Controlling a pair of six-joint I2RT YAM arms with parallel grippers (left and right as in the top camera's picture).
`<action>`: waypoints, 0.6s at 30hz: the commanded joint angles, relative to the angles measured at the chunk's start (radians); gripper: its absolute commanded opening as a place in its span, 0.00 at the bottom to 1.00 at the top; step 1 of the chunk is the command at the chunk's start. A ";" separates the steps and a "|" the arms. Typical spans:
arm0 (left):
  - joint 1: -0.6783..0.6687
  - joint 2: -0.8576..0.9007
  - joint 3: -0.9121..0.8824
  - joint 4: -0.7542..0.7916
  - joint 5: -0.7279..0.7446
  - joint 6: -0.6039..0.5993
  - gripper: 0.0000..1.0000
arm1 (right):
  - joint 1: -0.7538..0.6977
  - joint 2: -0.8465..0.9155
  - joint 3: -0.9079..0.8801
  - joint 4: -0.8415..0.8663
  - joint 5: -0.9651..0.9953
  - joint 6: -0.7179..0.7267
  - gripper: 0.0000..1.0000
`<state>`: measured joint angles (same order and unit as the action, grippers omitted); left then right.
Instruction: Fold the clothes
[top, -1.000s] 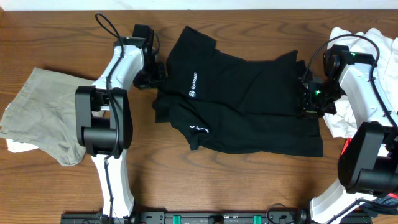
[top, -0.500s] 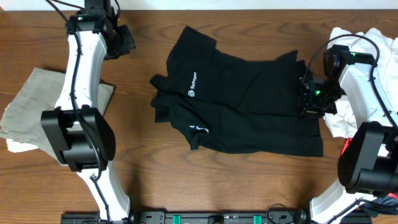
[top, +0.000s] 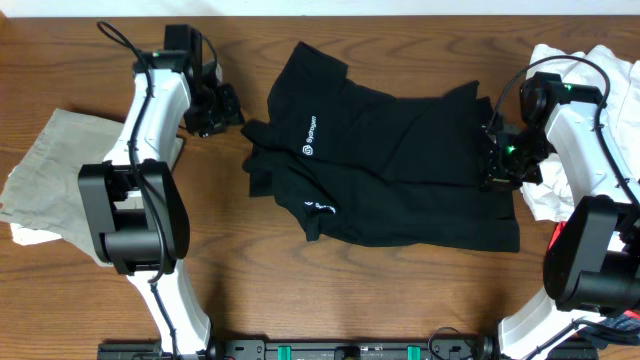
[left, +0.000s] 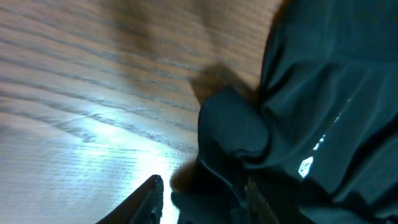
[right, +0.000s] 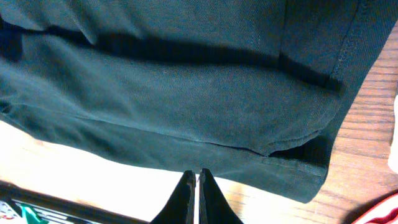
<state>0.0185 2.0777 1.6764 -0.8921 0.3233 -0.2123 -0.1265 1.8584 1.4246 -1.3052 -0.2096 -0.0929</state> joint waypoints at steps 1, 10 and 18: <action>0.002 0.015 -0.063 0.051 0.039 -0.027 0.44 | 0.001 -0.014 -0.002 0.000 0.000 -0.017 0.03; -0.015 0.015 -0.164 0.211 0.096 -0.083 0.48 | 0.000 -0.014 -0.002 0.000 0.000 -0.017 0.03; -0.062 0.048 -0.169 0.244 0.096 -0.117 0.45 | 0.000 -0.014 -0.002 -0.001 0.000 -0.017 0.02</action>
<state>-0.0219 2.0823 1.5124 -0.6525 0.4099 -0.3023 -0.1265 1.8584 1.4246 -1.3048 -0.2096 -0.0929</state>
